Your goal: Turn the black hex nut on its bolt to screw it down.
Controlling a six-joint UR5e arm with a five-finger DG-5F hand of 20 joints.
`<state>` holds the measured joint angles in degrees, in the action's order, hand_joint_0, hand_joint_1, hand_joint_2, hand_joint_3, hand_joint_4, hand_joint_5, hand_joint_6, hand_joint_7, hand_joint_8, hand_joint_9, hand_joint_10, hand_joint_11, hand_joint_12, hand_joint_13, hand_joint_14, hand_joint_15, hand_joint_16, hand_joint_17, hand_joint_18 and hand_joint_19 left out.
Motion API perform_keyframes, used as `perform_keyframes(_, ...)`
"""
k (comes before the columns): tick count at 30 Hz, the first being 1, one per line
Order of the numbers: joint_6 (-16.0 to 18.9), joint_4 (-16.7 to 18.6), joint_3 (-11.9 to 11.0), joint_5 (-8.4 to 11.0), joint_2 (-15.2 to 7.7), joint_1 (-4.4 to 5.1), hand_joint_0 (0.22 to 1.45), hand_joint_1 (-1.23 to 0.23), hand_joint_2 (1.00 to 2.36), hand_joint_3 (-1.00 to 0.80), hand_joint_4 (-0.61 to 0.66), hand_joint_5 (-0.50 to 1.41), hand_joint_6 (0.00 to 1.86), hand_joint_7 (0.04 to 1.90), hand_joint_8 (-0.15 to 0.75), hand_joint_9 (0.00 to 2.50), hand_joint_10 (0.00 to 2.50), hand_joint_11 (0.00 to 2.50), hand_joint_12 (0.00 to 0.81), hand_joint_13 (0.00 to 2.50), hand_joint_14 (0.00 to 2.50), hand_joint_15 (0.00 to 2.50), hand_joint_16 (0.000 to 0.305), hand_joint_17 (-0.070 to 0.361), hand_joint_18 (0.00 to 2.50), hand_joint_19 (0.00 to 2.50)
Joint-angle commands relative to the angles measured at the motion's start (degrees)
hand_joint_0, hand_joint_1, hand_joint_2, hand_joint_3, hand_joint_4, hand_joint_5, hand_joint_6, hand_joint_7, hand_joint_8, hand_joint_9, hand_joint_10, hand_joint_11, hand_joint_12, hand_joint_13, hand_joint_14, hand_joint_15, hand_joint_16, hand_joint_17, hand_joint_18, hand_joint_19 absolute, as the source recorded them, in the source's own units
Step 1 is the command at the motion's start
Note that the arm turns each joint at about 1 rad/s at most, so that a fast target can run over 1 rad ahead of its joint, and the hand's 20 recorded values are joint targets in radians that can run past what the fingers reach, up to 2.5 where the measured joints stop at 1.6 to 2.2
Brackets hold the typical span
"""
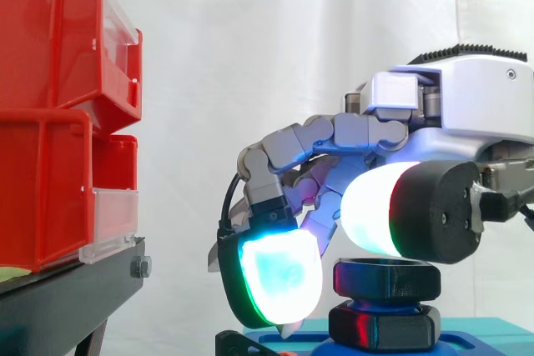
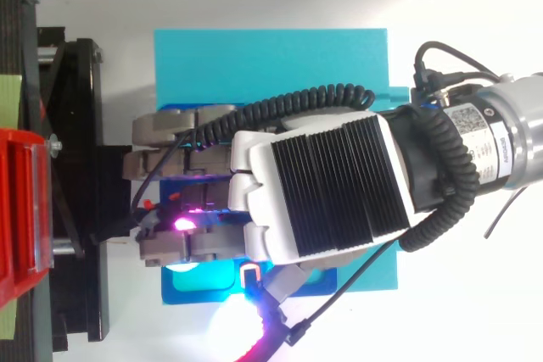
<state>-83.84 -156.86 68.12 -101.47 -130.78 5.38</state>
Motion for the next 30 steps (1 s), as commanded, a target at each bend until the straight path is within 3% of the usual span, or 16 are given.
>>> perform_keyframes(1, -1.4, -0.6, 0.0, -0.66, 0.0, -0.02, 0.5, -0.29, 1.0, -0.5, 0.12, 0.01, 0.5, 1.4, 0.309, 1.08, 0.01, 0.31, 0.399, 0.62, 0.01, 0.2, 0.054, 0.121, 0.35, 0.35)
perform_keyframes(14, -1.3, -1.3, 0.0, -0.66, 0.0, -0.55, 0.5, -0.29, 1.0, -0.5, 0.12, 0.01, 0.5, 1.41, 0.313, 1.08, 0.02, 0.31, 0.398, 0.62, 0.01, 0.2, 0.054, 0.121, 0.36, 0.35)
perform_keyframes(19, -1.3, -1.6, 0.0, -0.75, 0.0, -0.72, 0.5, -0.29, 1.0, -0.5, 0.12, 0.02, 0.52, 1.53, 0.314, 1.13, 0.01, 0.33, 0.397, 0.64, 0.01, 0.2, 0.053, 0.119, 0.37, 0.34)
perform_keyframes(24, -1.4, -1.3, 0.0, -1.71, 0.0, -0.99, 0.5, -0.29, 1.0, -0.5, 0.12, 0.01, 0.61, 1.38, 0.314, 1.19, 0.02, 0.35, 0.397, 0.66, 0.01, 0.19, 0.052, 0.117, 0.38, 0.34)
perform_keyframes(30, -1.3, -0.7, 0.0, -3.3, 0.0, -1.69, 0.5, -0.29, 1.0, -0.5, 0.12, 0.0, 0.63, 1.35, 0.318, 1.22, 0.02, 0.38, 0.397, 0.67, 0.01, 0.2, 0.052, 0.117, 0.39, 0.35)
